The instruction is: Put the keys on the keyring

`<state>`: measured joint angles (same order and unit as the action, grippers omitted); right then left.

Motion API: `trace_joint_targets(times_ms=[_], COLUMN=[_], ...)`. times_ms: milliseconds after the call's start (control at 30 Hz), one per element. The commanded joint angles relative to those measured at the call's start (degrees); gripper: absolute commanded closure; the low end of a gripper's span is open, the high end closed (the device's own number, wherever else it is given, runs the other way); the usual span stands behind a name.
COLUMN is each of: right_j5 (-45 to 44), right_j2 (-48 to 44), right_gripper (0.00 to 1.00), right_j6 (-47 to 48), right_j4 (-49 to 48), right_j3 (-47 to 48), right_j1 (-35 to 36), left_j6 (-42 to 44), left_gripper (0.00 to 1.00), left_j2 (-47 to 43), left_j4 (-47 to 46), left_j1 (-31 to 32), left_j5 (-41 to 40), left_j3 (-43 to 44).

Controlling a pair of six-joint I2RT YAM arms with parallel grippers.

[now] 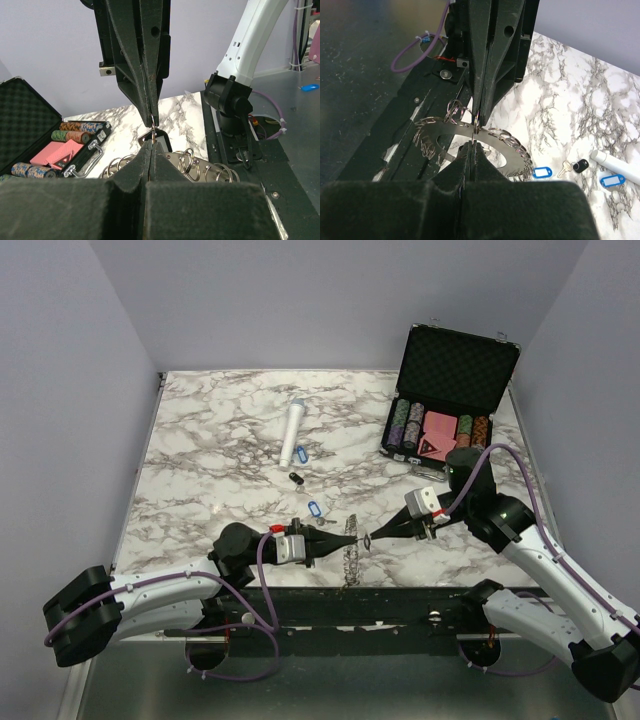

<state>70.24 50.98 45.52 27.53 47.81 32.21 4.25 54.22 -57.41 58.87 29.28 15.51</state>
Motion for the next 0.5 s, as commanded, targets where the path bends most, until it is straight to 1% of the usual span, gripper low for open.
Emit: trace_joint_targets(times_ms=[0, 467], right_j5=[1.31, 1.39], right_j2=[-0.53, -0.44], right_gripper=[1.00, 1.00], right_j6=[0.98, 2.47], right_j4=[1.91, 3.06], right_j3=[0.44, 0.44], right_j1=[0.31, 0.31], left_j6=[0.32, 1.20], left_gripper=[1.00, 1.00], left_j2=[-1.48, -2.36], left_j4=[-1.92, -1.39], left_j1=[-0.25, -0.42], left_j5=[1.48, 1.40], left_j3=[0.05, -0.48])
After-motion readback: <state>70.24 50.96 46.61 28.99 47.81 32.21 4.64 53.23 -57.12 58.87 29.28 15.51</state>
